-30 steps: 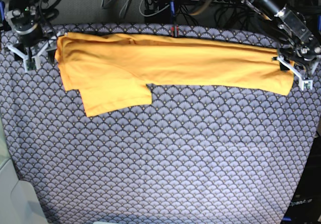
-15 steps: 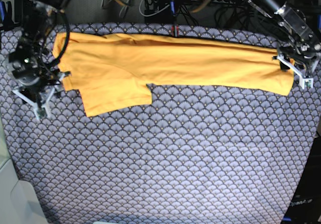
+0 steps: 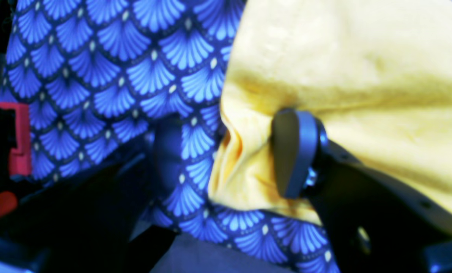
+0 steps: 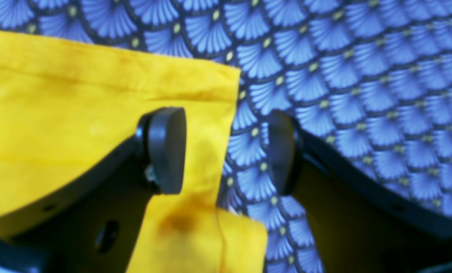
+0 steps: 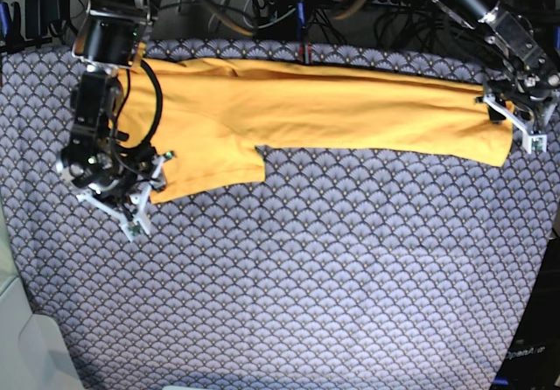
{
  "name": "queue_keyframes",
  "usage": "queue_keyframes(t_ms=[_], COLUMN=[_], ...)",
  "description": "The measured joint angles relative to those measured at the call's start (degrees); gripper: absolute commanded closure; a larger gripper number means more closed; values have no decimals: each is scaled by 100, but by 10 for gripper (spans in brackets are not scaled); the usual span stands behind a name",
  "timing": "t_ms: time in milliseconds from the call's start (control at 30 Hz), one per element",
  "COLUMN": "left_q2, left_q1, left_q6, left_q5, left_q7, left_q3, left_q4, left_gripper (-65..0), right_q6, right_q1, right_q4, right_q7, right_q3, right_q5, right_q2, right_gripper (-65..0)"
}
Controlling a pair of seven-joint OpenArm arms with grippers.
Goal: Fold the T-shirt properly
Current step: 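Move the right gripper to the sleeve end and grasp it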
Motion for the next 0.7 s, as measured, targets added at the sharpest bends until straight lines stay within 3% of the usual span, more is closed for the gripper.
queue_keyframes(t_ms=[433,700], left_q2=[0,-2], left_q1=[0,0], left_q6=[2,2], left_q5=[0,0], left_q7=[11,13], left_q3=[0,0], left_q4=[0,0], left_gripper=[-375,-374], right_q6=[-7,-7], right_q1=[525,535], right_q4=[-1458,-1497], right_q7=[903,975], right_q3=[-4,-4], right_q5=[70,72], right_q2=[151,166], right_gripper=[-351,-349])
